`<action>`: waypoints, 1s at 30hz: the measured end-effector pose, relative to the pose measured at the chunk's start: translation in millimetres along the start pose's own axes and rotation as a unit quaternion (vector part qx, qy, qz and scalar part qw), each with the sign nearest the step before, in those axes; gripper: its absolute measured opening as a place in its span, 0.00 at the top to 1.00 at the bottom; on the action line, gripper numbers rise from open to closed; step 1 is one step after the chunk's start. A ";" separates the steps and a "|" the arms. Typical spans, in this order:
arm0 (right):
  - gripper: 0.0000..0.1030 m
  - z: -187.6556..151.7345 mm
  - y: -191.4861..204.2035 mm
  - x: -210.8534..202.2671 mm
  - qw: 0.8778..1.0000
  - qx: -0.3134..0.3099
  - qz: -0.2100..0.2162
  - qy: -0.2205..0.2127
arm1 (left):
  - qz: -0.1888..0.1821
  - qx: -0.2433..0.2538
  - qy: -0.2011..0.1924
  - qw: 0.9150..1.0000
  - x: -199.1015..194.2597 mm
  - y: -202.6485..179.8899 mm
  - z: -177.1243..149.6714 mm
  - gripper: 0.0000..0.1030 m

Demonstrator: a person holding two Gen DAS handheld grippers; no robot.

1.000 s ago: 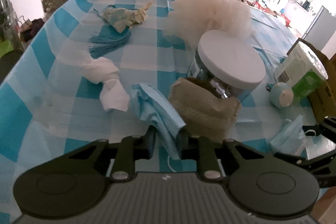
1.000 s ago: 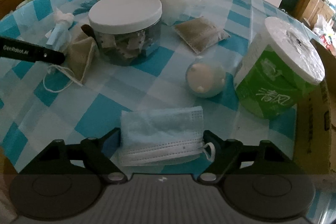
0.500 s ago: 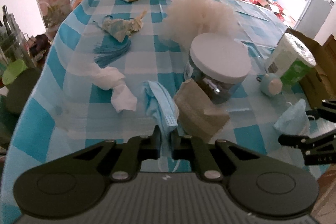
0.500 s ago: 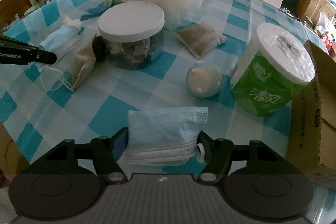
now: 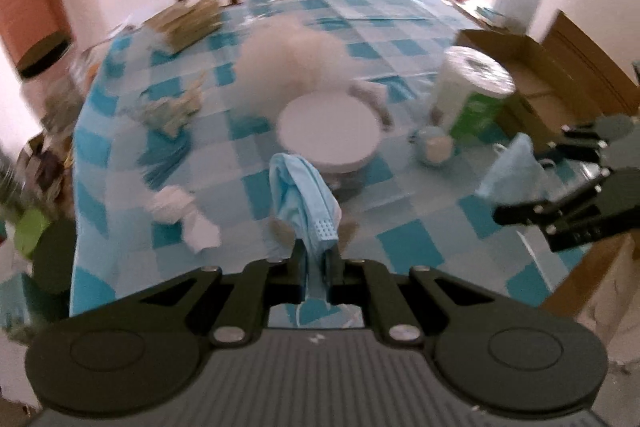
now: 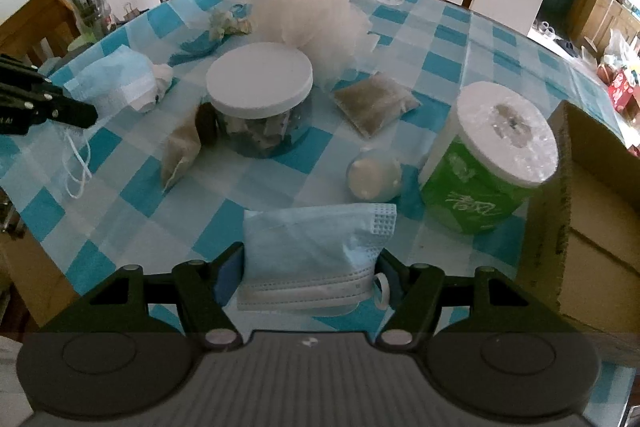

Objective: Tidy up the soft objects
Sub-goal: 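Carry both masks to the cardboard box and open both tools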

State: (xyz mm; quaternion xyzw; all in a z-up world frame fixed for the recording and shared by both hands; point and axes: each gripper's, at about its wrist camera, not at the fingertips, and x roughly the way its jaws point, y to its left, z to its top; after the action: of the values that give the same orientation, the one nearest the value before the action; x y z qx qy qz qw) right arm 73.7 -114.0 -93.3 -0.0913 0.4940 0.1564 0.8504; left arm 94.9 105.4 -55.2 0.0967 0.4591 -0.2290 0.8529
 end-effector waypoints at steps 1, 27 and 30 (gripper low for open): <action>0.29 -0.1 -2.9 -3.3 1.000 0.001 0.002 -0.002 | -0.003 0.008 -0.001 1.000 -1.3 -5.4 2.5 0.94; 0.23 -33.3 -200.5 -78.0 0.995 0.038 -0.067 -0.064 | -0.067 0.110 -0.054 0.990 39.6 -208.2 117.7 0.94; 0.02 -35.3 -217.5 -79.4 0.994 0.034 -0.071 -0.078 | -0.061 0.118 -0.059 0.989 50.1 -227.2 130.7 0.94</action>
State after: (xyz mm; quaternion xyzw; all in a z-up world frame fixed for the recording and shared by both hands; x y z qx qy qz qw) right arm 85.7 -342.1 -41.7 -0.0841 0.4233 0.0854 0.8980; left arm 106.2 -157.8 -13.1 0.1551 0.3831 -0.3391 0.8451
